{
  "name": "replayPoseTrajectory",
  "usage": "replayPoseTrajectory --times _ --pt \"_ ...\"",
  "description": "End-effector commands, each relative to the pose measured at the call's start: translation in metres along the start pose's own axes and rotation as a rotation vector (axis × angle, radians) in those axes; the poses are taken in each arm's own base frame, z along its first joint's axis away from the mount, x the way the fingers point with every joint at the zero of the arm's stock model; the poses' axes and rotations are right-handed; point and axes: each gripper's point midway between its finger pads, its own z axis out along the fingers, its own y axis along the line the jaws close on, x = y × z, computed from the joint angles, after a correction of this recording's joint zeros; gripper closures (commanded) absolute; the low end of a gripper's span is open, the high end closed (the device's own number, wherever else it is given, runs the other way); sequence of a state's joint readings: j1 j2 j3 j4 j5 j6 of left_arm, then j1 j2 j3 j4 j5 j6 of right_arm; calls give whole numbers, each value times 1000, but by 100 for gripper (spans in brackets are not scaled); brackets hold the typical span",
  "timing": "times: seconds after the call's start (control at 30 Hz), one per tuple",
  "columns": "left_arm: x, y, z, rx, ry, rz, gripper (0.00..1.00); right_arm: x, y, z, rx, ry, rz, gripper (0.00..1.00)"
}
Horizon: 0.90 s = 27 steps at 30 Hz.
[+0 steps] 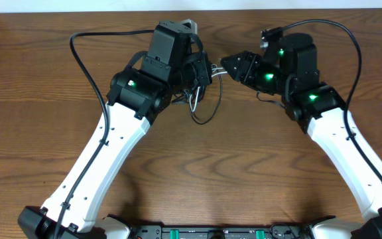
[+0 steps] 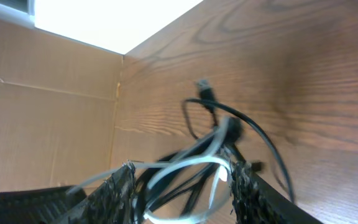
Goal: Untangle cables
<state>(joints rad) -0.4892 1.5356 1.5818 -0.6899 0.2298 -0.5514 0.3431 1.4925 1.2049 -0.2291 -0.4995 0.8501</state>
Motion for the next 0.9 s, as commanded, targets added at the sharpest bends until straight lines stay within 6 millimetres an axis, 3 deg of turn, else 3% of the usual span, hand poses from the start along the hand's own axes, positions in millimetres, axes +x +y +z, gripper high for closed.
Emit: replayPoseTrajectory --times 0.0,0.37,0.87 --pt "1 4 9 -14 6 -14 93 8 5 11 -13 24 4 52" --pt "2 7 15 -27 14 -33 93 21 -5 29 -9 91 23 65" --pt "-2 15 15 -72 -14 -22 92 24 -5 23 -48 149 77 54"
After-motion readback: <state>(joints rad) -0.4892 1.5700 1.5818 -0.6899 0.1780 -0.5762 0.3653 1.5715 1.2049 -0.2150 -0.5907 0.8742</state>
